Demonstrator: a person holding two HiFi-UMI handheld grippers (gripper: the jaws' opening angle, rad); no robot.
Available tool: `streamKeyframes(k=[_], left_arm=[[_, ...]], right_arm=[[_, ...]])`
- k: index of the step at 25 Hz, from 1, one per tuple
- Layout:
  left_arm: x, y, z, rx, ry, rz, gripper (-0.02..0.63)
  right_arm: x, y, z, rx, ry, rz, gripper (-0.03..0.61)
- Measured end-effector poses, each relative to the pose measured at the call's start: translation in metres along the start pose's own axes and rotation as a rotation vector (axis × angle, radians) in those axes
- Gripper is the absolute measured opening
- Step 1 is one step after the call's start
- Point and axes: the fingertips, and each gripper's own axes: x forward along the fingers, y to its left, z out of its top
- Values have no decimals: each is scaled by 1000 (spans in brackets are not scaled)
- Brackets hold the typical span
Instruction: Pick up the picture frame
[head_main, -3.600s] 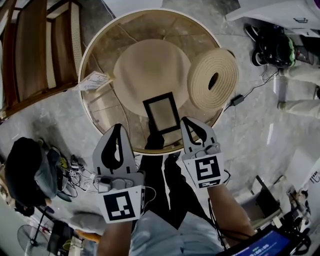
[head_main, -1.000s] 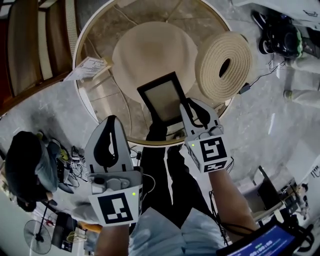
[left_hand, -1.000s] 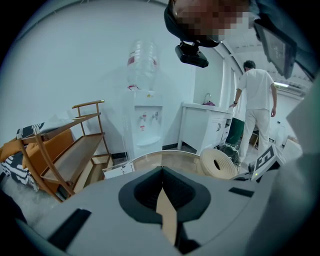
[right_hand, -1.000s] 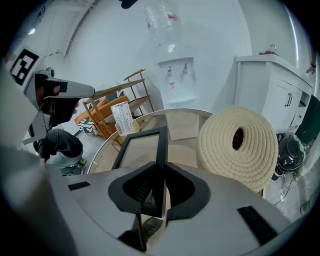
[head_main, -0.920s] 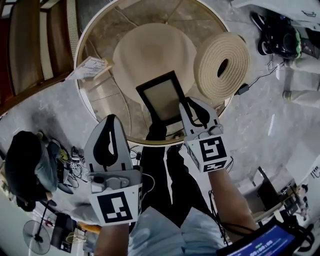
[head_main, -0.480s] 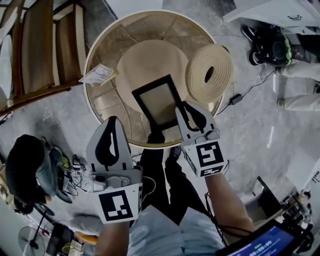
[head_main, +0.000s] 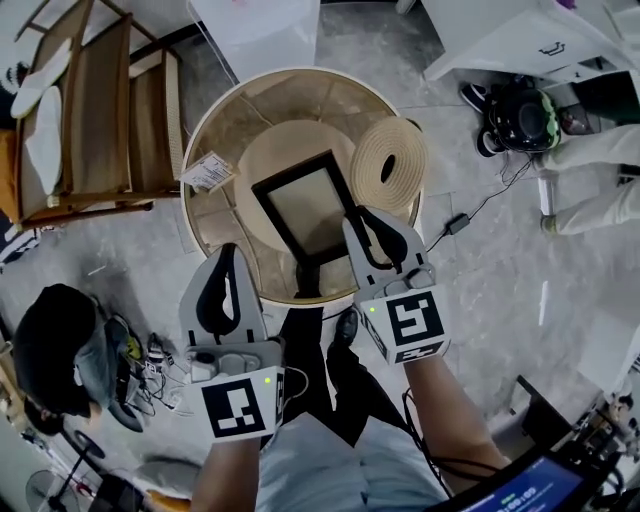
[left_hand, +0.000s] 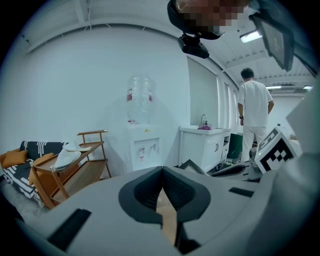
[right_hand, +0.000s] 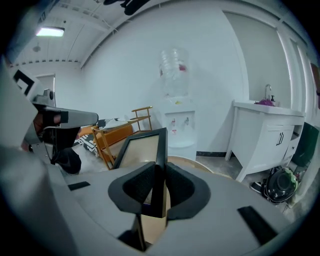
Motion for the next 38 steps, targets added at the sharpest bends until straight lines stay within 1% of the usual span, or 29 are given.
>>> streamKeyframes(k=[4, 9, 12, 15, 17, 20, 22, 26, 29, 32, 38], left_arm=[[-23, -12, 31, 15, -53, -2, 15], [-53, -30, 69, 56, -130, -8, 15], [-72, -38, 88, 83, -168, -14, 15], [-94, -45, 106, 53, -211, 0, 15], [-108, -52, 120, 56, -250, 4, 15], [-128, -63, 140, 104, -302, 1, 15], [-143, -70, 151, 126, -333, 4, 15], [-171, -85, 171, 93, -381, 14, 15], [-192, -93, 189, 125, -428, 19, 15], [-215, -104, 205, 118, -449, 21, 15], [-248, -124, 241, 149, -532, 30, 15]], right_arm=[[-31, 6, 30, -22, -52, -3, 81], [-75, 8, 67, -40, -131, -31, 81], [-102, 10, 87, -67, -174, -38, 81], [-131, 16, 106, -90, -223, -41, 81], [-149, 18, 121, -111, -281, -54, 81], [-179, 19, 143, -148, -376, -77, 81], [-199, 23, 153, -167, -408, -83, 81], [-240, 29, 169, -201, -453, -90, 81], [-268, 35, 181, -223, -482, -95, 81], [-298, 40, 190, -231, -502, -103, 81], [-349, 42, 220, -262, -591, -122, 81]])
